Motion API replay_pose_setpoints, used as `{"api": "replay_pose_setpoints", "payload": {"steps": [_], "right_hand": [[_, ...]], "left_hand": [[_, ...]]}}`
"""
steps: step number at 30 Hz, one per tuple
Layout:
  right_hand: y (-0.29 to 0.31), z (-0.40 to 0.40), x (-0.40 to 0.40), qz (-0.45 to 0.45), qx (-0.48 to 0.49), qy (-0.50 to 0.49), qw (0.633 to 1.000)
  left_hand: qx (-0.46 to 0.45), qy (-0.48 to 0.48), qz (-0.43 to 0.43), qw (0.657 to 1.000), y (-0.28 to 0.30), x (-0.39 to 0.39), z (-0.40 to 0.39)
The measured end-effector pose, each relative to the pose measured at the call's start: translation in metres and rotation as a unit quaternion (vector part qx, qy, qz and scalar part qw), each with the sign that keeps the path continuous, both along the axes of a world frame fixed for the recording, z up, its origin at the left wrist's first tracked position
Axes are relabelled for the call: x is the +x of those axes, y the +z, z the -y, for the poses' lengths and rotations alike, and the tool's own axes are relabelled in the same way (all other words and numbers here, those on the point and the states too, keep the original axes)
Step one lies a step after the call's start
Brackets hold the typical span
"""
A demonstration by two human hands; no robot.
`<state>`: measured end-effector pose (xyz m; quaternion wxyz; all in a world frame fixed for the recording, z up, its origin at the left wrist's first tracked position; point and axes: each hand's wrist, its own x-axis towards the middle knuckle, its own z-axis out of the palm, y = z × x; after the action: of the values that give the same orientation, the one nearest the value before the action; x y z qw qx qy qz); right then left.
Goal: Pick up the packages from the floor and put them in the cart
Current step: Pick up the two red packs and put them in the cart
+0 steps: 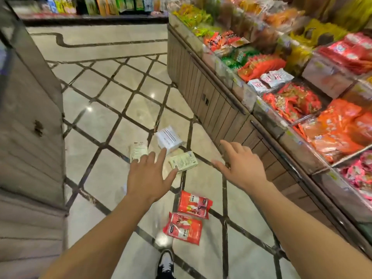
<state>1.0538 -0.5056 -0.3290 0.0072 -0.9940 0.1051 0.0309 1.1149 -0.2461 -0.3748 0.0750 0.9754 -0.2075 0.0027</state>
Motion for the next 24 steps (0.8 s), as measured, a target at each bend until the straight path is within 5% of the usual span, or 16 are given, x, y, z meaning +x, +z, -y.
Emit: {"api": "replay_pose_setpoints", "payload": {"steps": [14, 21, 24], "right_hand": [[-0.348, 0.031, 0.032, -0.189, 0.103, -0.055, 0.975], [-0.562, 0.063, 0.034, -0.203, 0.137, -0.035, 0.969], [-0.637, 0.072, 0.042, -0.181, 0.153, -0.047, 0.970]], "left_hand": [[0.013, 0.023, -0.158, 0.987, -0.322, -0.013, 0.047], [0.004, 0.149, -0.292, 0.945, -0.517, -0.048, 0.090], [-0.029, 0.247, -0.366, 0.897, -0.598, -0.070, 0.105]]}}
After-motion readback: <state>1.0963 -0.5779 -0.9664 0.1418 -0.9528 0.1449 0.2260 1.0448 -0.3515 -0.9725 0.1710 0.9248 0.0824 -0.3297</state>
